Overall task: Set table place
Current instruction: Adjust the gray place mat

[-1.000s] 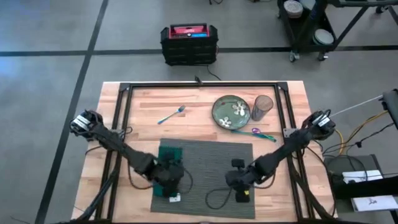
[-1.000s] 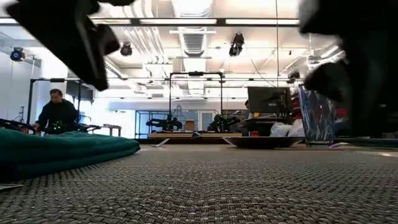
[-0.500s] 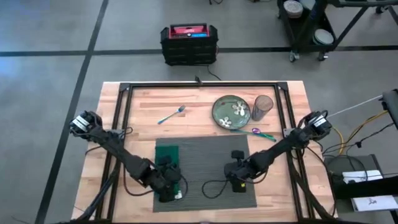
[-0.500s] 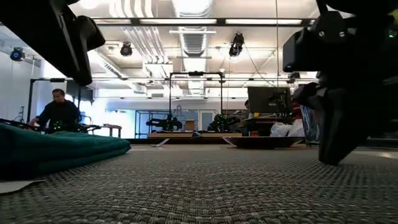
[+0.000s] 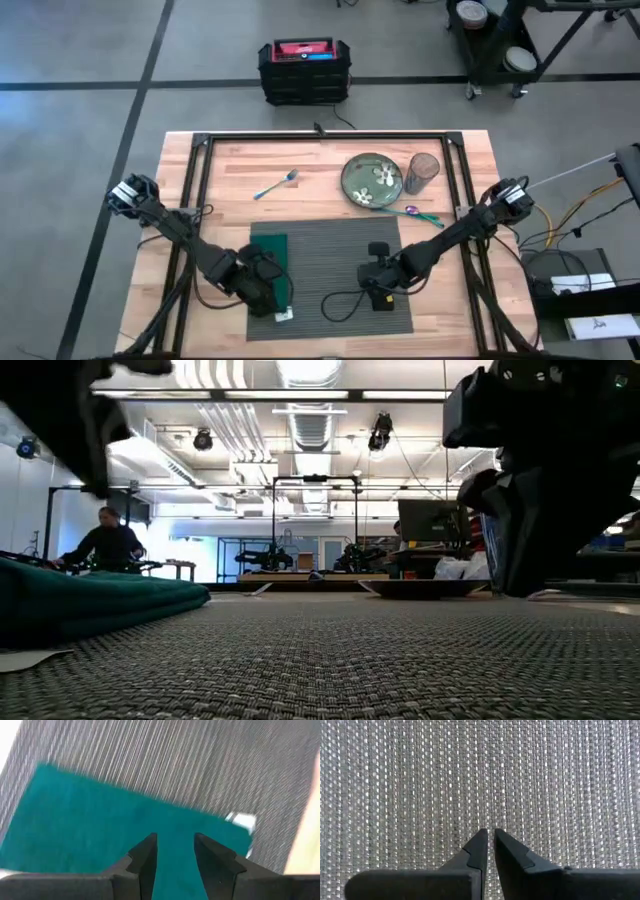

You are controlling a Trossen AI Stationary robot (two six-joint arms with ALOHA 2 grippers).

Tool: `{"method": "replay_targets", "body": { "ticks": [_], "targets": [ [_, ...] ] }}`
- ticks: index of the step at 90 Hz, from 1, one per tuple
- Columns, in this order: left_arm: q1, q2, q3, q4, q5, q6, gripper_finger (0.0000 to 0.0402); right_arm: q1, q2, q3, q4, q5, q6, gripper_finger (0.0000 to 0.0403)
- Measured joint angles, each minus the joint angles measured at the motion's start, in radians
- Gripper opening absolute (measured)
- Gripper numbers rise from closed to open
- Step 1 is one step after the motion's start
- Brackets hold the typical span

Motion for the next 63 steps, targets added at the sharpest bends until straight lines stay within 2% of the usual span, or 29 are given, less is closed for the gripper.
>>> {"method": "replay_targets", "body": {
  "ticks": [15,34,46,63],
  "targets": [
    [0.014,0.002,-0.139,0.142,0.003,0.034,0.0116,-0.020,0.021,-0.029,0.008,0.003,0.014,0.0017],
    [0.029,0.002,-0.274,0.195,-0.003,0.033,0.0116,-0.018,0.038,-0.035,0.018,0.007,0.068,0.0014],
    [0.033,-0.005,-0.318,0.235,-0.026,0.031,0.0116,-0.018,0.039,-0.035,0.024,0.007,0.077,0.0014],
    [0.033,-0.014,-0.314,0.229,-0.055,0.056,0.0116,-0.022,0.040,-0.036,0.030,0.002,0.077,0.0014]
  ]
}}
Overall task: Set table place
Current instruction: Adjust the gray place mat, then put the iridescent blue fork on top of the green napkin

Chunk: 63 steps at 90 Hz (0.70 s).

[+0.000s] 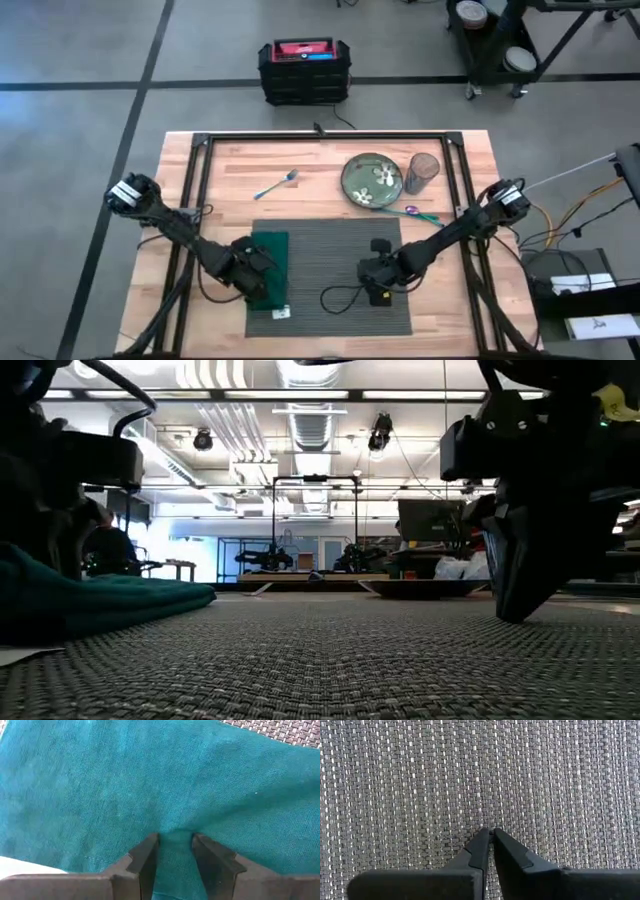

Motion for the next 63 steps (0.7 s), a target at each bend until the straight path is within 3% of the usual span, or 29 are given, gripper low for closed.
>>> {"method": "replay_targets", "body": {
  "ticks": [32,41,51,63],
  "targets": [
    [0.004,-0.128,0.108,-0.071,-0.025,0.074,0.0116,-0.005,-0.077,0.061,-0.098,-0.009,-0.037,0.0013],
    [0.036,-0.180,0.164,-0.148,-0.084,0.094,0.0116,-0.014,-0.111,0.066,-0.118,-0.004,-0.060,0.0013],
    [0.167,-0.236,0.217,-0.229,-0.106,0.138,0.0116,-0.041,-0.136,0.052,-0.103,0.068,-0.083,0.0013],
    [0.451,-0.273,0.217,-0.243,0.013,0.314,0.0116,-0.092,-0.130,0.018,-0.035,0.099,-0.117,0.0013]
  ]
}}
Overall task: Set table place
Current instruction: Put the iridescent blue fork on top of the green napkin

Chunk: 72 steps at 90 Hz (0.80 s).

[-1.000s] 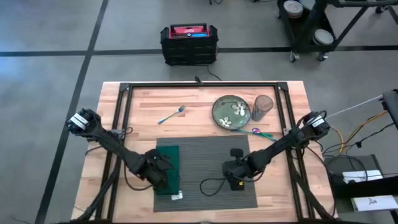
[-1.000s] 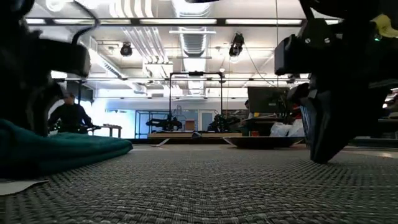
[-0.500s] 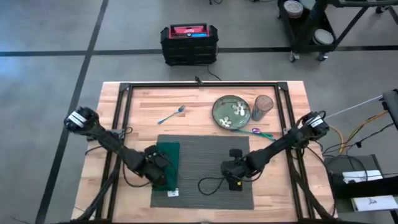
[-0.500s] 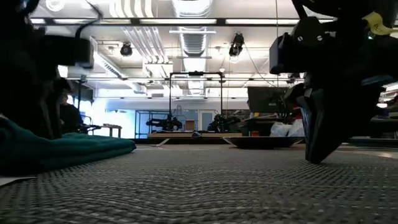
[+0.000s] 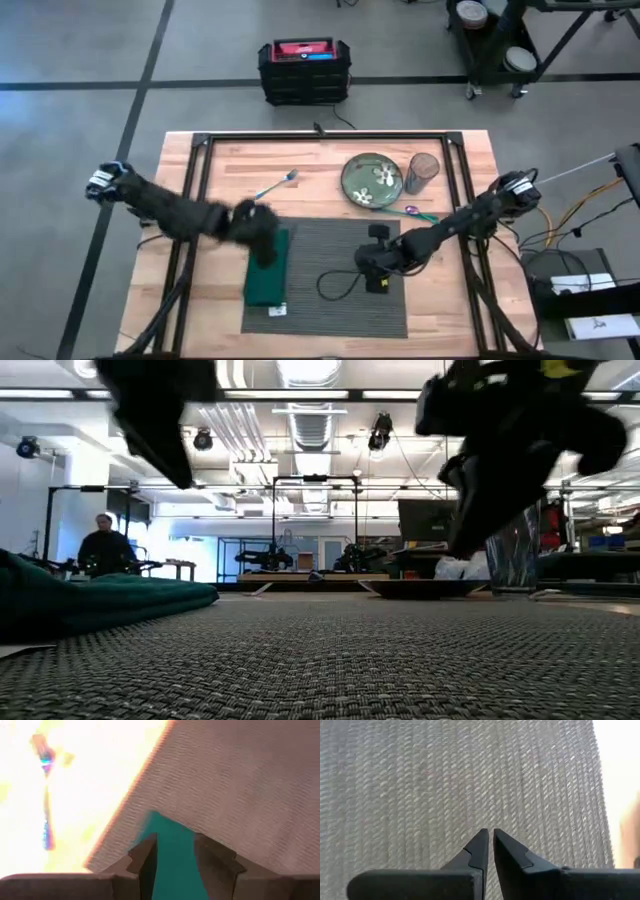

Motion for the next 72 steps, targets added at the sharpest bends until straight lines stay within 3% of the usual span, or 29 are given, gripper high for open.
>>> {"method": "replay_targets", "body": {
  "ticks": [15,26,44,72],
  "targets": [
    [0.372,0.041,-0.014,0.009,0.066,0.273,0.0116,-0.044,0.017,-0.054,0.114,0.003,-0.002,0.0013],
    [0.521,0.100,-0.018,0.065,0.109,0.417,0.0116,-0.049,0.022,-0.092,0.203,0.003,0.007,0.0013],
    [0.556,0.226,-0.018,0.198,0.171,0.566,0.0116,-0.049,0.044,-0.139,0.315,0.002,0.036,0.0014],
    [0.596,0.404,-0.017,0.274,0.119,0.632,0.0116,-0.030,0.063,-0.146,0.313,0.000,0.088,0.0014]
  ]
}}
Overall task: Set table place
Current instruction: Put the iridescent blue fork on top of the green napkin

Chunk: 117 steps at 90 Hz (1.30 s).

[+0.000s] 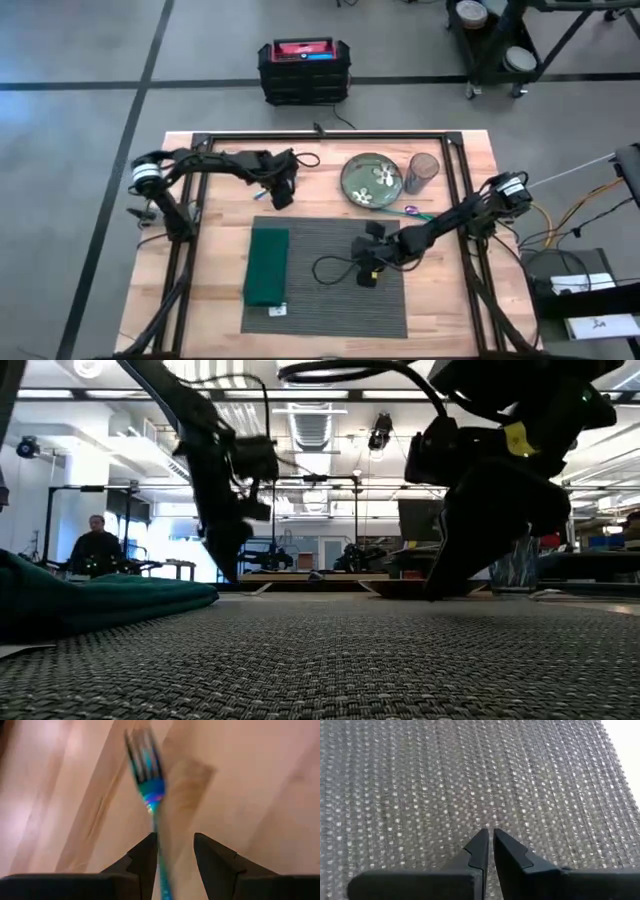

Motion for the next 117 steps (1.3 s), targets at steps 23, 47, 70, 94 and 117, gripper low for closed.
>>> {"method": "replay_targets", "body": {
  "ticks": [23,47,70,94,117],
  "targets": [
    [0.061,0.042,0.002,0.021,0.044,0.017,0.0106,0.010,0.000,-0.001,0.023,0.004,0.006,0.0014],
    [0.078,0.045,0.002,0.020,0.130,0.035,0.0008,0.015,0.000,-0.001,0.024,0.004,0.005,0.0014],
    [0.057,-0.007,0.020,-0.070,0.108,-0.031,0.0002,0.017,-0.001,-0.003,0.023,0.004,0.002,0.0014],
    [-0.048,-0.195,0.071,-0.248,0.089,-0.268,0.0001,0.017,-0.001,-0.003,0.023,0.004,-0.020,0.0014],
    [-0.409,-0.411,0.083,-0.405,0.041,-0.749,0.0000,0.017,-0.001,-0.008,0.024,0.006,-0.030,0.0014]
  ]
}}
